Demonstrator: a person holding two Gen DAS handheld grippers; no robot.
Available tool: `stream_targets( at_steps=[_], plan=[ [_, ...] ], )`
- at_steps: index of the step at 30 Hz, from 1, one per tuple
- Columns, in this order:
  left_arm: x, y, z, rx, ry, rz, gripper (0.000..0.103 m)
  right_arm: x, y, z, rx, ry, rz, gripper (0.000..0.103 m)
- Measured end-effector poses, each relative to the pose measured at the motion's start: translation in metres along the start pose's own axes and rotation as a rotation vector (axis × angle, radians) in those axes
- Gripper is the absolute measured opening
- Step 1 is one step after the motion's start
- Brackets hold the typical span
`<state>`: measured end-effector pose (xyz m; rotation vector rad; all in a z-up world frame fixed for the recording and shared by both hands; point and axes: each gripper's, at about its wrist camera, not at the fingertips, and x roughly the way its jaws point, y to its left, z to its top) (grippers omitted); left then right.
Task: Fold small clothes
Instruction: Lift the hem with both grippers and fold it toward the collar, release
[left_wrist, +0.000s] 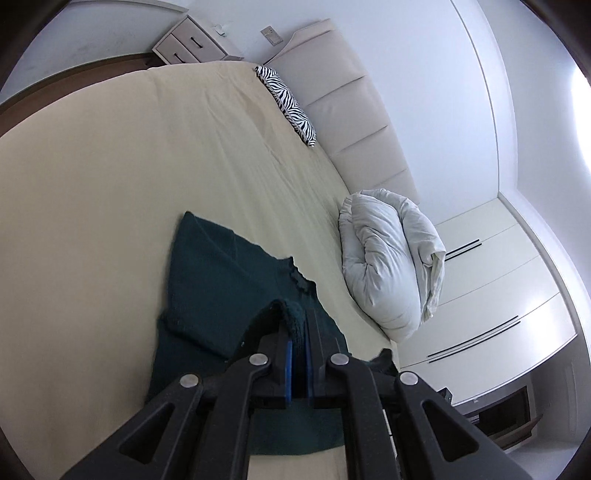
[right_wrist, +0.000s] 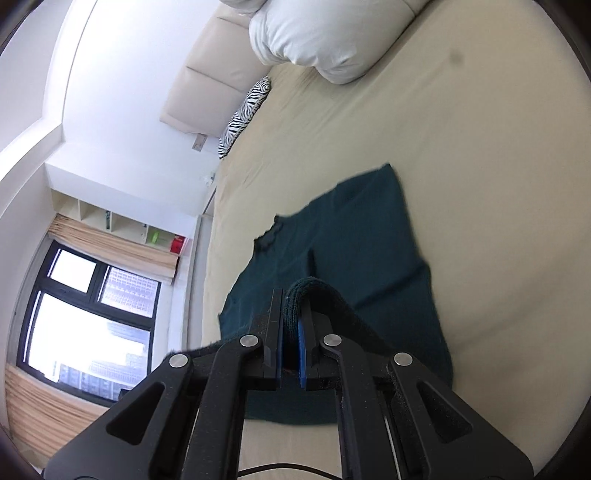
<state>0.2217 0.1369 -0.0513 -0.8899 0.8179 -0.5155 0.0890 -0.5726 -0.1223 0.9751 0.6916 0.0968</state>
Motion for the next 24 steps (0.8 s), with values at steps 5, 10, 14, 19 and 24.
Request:
stream_targets(
  at_steps=[5, 10, 14, 19, 24],
  plan=[
    [0.058, 0.012, 0.044, 0.003, 0.000, 0.065, 0.006, 0.061, -0.001, 0.045, 0.001, -0.016, -0.044, 0.005],
    [0.104, 0.035, 0.070, -0.022, 0.008, 0.127, 0.006, 0.111, -0.012, 0.080, 0.008, -0.041, -0.096, 0.005],
    [0.140, 0.050, 0.084, -0.035, 0.016, 0.173, 0.007, 0.149, -0.031, 0.101, 0.046, -0.044, -0.153, 0.006],
    [0.158, 0.050, 0.080, -0.008, 0.037, 0.220, 0.051, 0.171, -0.048, 0.110, 0.076, -0.088, -0.244, 0.033],
    [0.124, 0.040, 0.067, 0.035, -0.012, 0.217, 0.065, 0.154, -0.048, 0.102, 0.020, -0.144, -0.265, 0.060]
  ],
)
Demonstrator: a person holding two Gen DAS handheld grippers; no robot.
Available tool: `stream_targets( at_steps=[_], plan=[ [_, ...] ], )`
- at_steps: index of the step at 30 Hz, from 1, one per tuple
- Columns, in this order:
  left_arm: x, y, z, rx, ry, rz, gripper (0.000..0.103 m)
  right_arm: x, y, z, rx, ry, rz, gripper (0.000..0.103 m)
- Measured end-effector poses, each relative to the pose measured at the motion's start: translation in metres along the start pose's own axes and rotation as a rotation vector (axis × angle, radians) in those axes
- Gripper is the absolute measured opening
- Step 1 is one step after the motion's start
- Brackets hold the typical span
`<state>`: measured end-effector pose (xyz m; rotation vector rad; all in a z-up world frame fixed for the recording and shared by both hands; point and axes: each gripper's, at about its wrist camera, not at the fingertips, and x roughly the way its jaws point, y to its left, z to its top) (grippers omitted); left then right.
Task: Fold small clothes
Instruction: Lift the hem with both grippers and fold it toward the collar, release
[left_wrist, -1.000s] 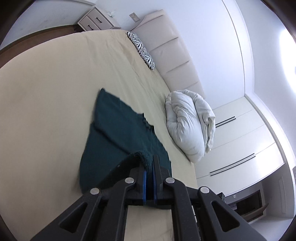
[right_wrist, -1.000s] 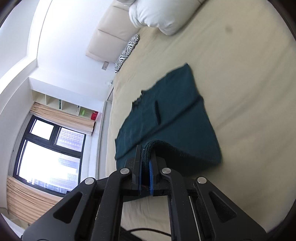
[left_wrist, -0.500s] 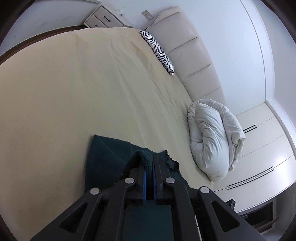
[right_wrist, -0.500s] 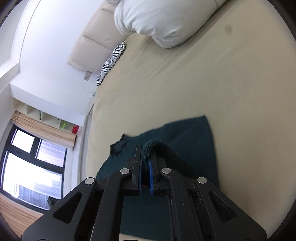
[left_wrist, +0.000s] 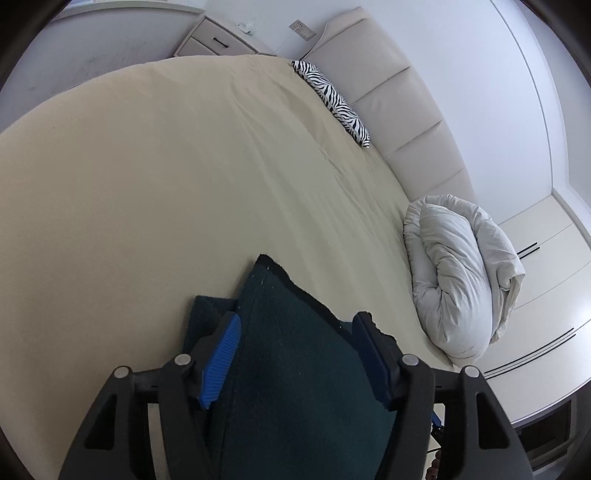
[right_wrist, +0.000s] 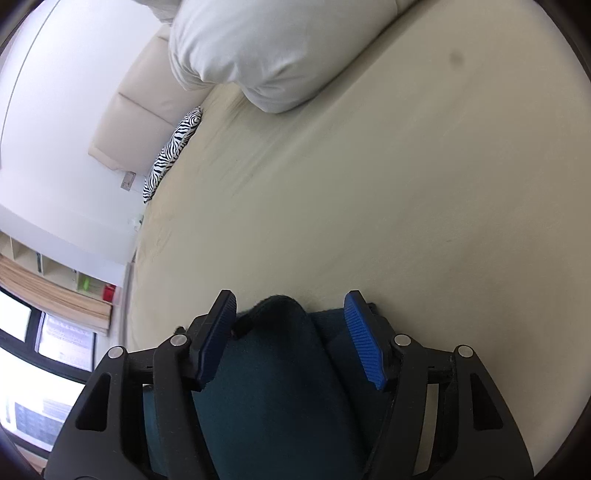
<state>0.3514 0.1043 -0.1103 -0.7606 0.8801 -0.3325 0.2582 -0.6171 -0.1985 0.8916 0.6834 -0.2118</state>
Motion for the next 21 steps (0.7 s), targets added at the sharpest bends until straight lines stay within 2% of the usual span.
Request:
stream_targets(
  at_steps=[4, 10, 13, 15, 17, 21],
  plan=[
    [-0.025, -0.001, -0.028, 0.075, 0.000, 0.061, 0.065, -0.024, 0.000, -0.014, -0.094, 0.016, -0.020, 0.060],
    [-0.049, 0.001, -0.081, 0.177, 0.013, 0.110, 0.064, -0.053, 0.001, -0.059, -0.289, 0.071, -0.067, 0.059],
    [-0.057, -0.005, -0.102, 0.257, 0.012, 0.138, 0.060, -0.058, -0.004, -0.080, -0.343, 0.106, -0.062, 0.052],
    [-0.060, -0.011, -0.114, 0.319, 0.005, 0.161, 0.059, -0.062, -0.007, -0.089, -0.361, 0.103, -0.066, 0.050],
    [-0.061, -0.012, -0.121, 0.367, 0.002, 0.192, 0.054, -0.071, -0.011, -0.105, -0.382, 0.100, -0.067, 0.047],
    [-0.063, -0.001, -0.130, 0.373, 0.016, 0.208, 0.046, -0.082, -0.014, -0.126, -0.443, 0.102, -0.124, 0.039]
  ],
)
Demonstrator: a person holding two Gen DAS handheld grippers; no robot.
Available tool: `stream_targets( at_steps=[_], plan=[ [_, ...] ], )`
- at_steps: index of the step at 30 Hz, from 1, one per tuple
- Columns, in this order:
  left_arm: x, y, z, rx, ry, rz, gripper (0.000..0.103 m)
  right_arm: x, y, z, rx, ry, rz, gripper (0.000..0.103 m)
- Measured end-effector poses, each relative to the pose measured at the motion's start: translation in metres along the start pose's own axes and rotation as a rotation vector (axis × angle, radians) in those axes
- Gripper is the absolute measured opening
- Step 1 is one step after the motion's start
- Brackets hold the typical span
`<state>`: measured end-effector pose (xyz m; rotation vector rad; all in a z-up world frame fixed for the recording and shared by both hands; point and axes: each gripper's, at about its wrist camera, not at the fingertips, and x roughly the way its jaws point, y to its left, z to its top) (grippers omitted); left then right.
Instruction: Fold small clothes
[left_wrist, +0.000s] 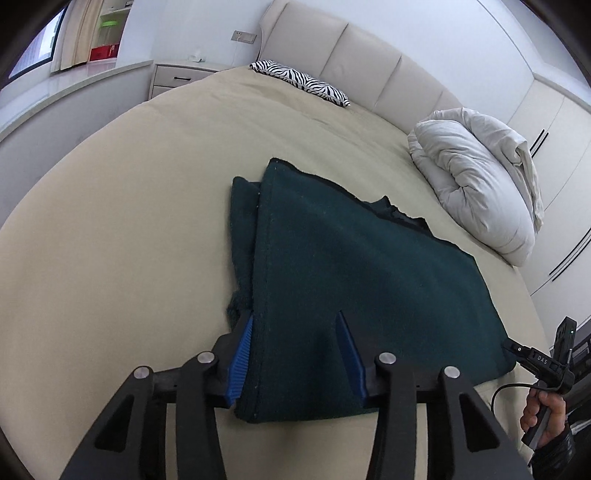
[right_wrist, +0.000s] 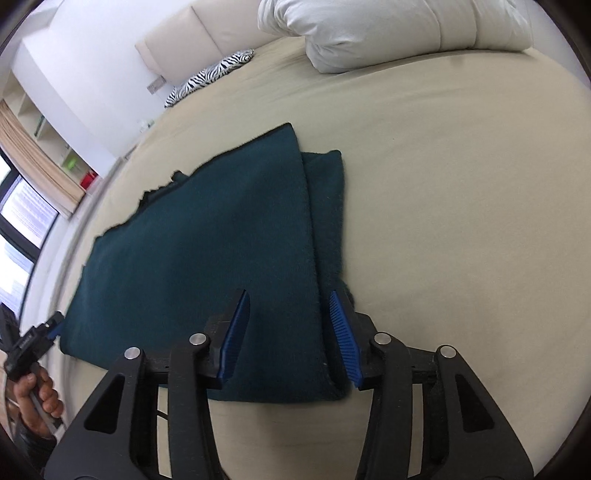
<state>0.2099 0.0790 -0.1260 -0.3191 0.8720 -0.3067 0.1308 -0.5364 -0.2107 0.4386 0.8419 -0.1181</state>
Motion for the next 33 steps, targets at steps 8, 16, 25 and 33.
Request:
stream_targets(
  at_steps=[8, 16, 25, 33],
  plan=[
    [-0.008, 0.013, -0.007, -0.057, -0.022, -0.021, 0.039, -0.004, 0.007, -0.011, -0.060, -0.010, -0.040, 0.019],
    [-0.006, 0.017, -0.010, -0.064, -0.034, 0.003, 0.021, -0.016, 0.018, -0.013, -0.122, -0.057, -0.105, 0.016],
    [-0.010, 0.006, -0.011, -0.003, -0.050, 0.067, 0.007, -0.020, 0.024, -0.017, -0.138, -0.063, -0.152, 0.006],
    [-0.019, 0.007, -0.012, -0.002, -0.042, 0.079, 0.007, -0.035, 0.024, -0.020, -0.123, -0.092, -0.149, 0.005]
  ],
)
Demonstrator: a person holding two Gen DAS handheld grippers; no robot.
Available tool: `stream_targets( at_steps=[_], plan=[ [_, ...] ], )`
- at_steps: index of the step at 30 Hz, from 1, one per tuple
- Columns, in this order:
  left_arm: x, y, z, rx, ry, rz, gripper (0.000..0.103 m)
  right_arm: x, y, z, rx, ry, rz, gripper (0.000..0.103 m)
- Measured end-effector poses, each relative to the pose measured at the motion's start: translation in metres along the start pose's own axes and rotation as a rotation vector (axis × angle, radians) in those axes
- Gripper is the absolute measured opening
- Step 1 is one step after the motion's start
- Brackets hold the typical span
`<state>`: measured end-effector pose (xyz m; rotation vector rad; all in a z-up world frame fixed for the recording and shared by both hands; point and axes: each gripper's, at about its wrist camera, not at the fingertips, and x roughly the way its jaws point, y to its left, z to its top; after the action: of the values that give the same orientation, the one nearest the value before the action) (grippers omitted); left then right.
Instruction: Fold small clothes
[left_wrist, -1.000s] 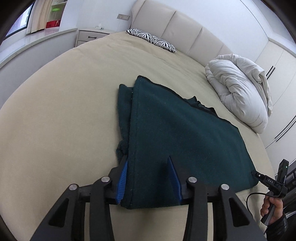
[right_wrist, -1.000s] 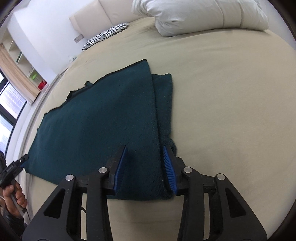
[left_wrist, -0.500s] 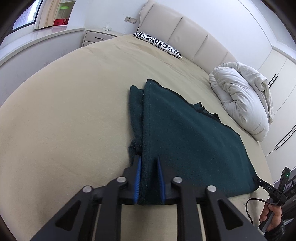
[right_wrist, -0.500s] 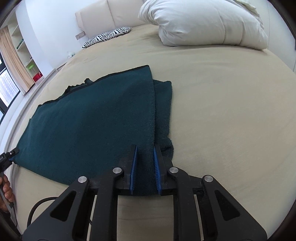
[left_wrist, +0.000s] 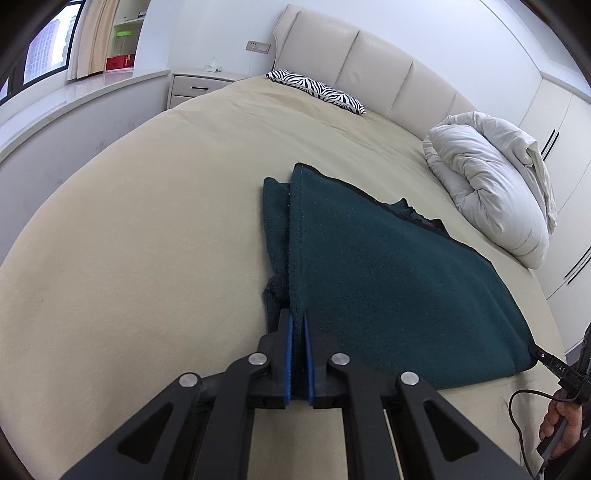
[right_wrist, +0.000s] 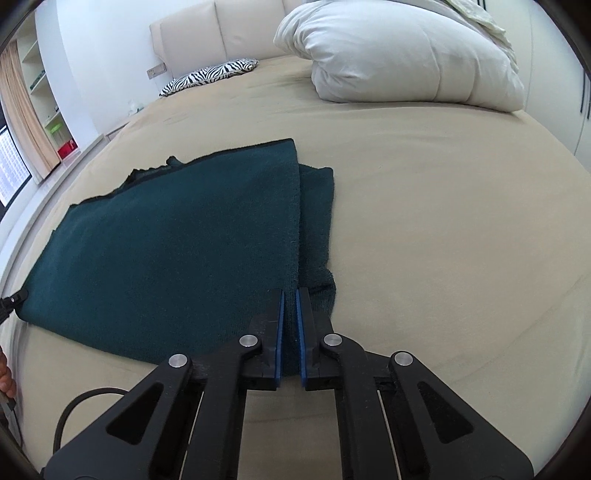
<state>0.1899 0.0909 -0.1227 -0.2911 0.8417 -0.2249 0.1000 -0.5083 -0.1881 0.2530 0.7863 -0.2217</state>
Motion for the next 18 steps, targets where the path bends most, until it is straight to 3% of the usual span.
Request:
stream_targets(
  at_steps=[9, 18],
  plan=[
    [0.002, 0.016, -0.015, -0.017, 0.036, -0.006, 0.007, 0.002, -0.018, -0.024, 0.065, 0.051, 0.024, 0.005],
    [0.001, 0.022, -0.015, -0.025, 0.045, -0.015, 0.007, 0.000, -0.019, -0.030, 0.050, 0.054, 0.023, 0.005]
  ],
)
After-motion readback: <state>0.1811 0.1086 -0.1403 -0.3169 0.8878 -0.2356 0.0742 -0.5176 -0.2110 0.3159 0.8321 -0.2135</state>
